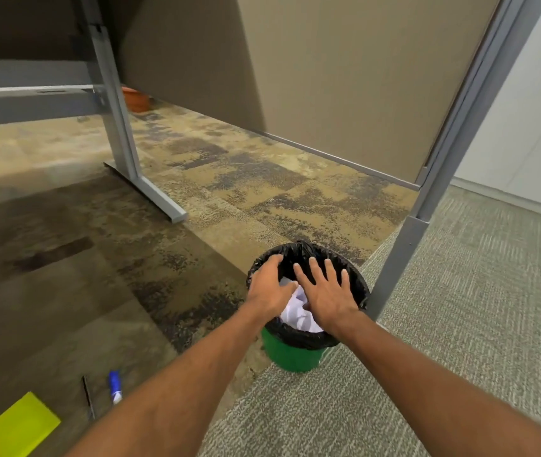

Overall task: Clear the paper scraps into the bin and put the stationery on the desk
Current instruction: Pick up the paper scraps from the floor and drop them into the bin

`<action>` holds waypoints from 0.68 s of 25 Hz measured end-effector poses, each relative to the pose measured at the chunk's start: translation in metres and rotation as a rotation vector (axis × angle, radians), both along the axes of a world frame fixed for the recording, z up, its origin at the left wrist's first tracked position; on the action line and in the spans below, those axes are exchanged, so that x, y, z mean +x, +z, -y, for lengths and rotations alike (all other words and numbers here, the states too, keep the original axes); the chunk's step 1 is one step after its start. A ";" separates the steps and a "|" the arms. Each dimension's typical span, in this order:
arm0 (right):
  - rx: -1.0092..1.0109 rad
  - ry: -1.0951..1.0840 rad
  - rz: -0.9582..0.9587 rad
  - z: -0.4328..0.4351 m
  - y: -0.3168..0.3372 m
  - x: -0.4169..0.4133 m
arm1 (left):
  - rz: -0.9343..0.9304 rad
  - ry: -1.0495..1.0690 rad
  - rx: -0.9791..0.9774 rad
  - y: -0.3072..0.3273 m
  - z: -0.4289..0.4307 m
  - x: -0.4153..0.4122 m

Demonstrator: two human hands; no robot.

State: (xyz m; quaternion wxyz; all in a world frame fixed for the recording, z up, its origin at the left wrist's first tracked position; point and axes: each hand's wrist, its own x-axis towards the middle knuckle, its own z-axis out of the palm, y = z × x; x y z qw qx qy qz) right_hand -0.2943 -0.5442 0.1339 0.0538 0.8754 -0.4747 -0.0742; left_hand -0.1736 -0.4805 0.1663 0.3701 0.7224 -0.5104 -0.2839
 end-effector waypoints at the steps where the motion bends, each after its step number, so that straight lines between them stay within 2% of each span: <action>1: -0.023 0.014 0.028 -0.001 0.000 0.003 | 0.139 0.010 -0.002 0.003 -0.004 0.005; 4: -0.127 0.094 0.138 -0.010 0.006 0.019 | 0.414 0.063 0.030 0.007 -0.023 0.027; 9: -0.261 0.316 0.285 -0.035 0.032 0.087 | 0.522 0.194 0.106 0.005 -0.082 0.100; 12: -0.228 0.448 0.316 -0.069 0.026 0.138 | 0.550 0.276 0.170 -0.012 -0.138 0.149; 17: -0.042 0.728 0.300 -0.163 -0.019 0.210 | 0.639 0.416 0.356 -0.053 -0.271 0.216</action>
